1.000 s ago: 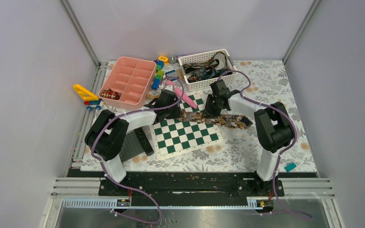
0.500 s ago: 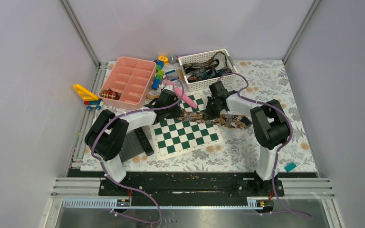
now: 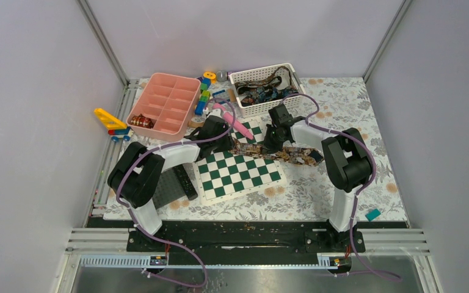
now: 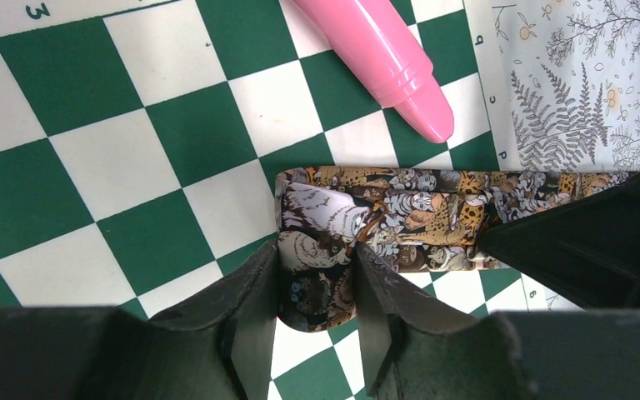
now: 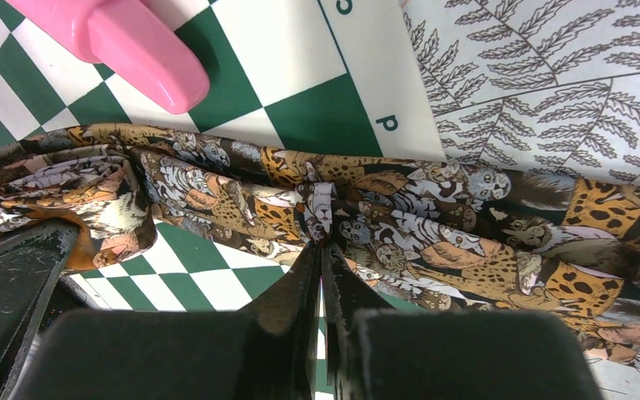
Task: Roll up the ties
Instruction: Roll the tie at the center of the board.
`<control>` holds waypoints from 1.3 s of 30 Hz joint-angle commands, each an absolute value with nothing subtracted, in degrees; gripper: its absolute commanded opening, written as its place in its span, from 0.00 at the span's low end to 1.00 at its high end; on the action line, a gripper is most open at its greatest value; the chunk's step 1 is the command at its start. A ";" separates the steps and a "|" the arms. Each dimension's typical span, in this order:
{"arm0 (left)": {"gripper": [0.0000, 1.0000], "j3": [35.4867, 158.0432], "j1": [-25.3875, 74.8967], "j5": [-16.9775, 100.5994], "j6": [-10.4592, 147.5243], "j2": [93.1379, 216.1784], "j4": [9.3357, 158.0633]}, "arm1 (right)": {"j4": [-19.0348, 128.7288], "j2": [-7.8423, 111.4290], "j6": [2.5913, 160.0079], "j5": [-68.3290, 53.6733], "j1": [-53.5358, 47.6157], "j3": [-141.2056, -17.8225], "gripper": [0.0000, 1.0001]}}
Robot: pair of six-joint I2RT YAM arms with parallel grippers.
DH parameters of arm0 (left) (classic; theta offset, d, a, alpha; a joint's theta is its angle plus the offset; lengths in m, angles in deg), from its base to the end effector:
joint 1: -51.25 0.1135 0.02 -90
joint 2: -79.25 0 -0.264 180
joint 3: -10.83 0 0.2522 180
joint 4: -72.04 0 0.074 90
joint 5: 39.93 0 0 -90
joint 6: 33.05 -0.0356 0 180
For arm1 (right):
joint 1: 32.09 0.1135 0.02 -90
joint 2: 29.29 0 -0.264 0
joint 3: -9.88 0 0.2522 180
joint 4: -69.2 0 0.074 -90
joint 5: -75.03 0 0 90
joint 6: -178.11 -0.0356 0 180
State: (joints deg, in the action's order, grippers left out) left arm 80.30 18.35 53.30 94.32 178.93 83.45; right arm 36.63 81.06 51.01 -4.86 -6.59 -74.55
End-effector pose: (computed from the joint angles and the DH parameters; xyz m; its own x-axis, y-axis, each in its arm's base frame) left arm 0.3069 -0.1962 0.1741 -0.7509 -0.2360 -0.6168 0.0644 0.9034 -0.4240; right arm 0.3544 0.1760 0.1578 -0.9193 0.2194 -0.3266 0.0601 0.8986 0.4346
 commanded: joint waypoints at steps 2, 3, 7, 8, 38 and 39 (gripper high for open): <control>0.35 81.24 18.56 56.02 93.70 176.52 82.30 | 36.17 80.81 51.55 -4.82 -6.77 -75.45 0.06; 0.35 81.43 18.56 56.31 93.61 176.57 82.53 | 36.29 80.79 51.55 -4.79 -6.77 -75.36 0.06; 0.34 82.17 18.56 56.94 93.45 177.53 83.60 | 36.24 80.74 51.58 -4.63 -6.82 -75.16 0.05; 0.34 82.31 18.57 57.19 93.41 177.70 83.81 | 36.30 80.66 51.63 -4.60 -6.78 -75.01 0.05; 0.33 90.79 17.45 65.53 87.37 182.17 95.15 | 45.02 64.07 51.40 7.32 -6.75 -69.70 0.47; 0.33 91.12 17.30 65.80 87.10 182.39 95.54 | 45.05 63.41 51.38 7.23 -6.79 -69.44 0.47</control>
State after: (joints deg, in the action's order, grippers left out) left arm 87.86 17.87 61.97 89.33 181.75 93.92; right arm 43.19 67.64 51.21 4.91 -6.59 -70.25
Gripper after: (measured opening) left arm 0.339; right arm 0.464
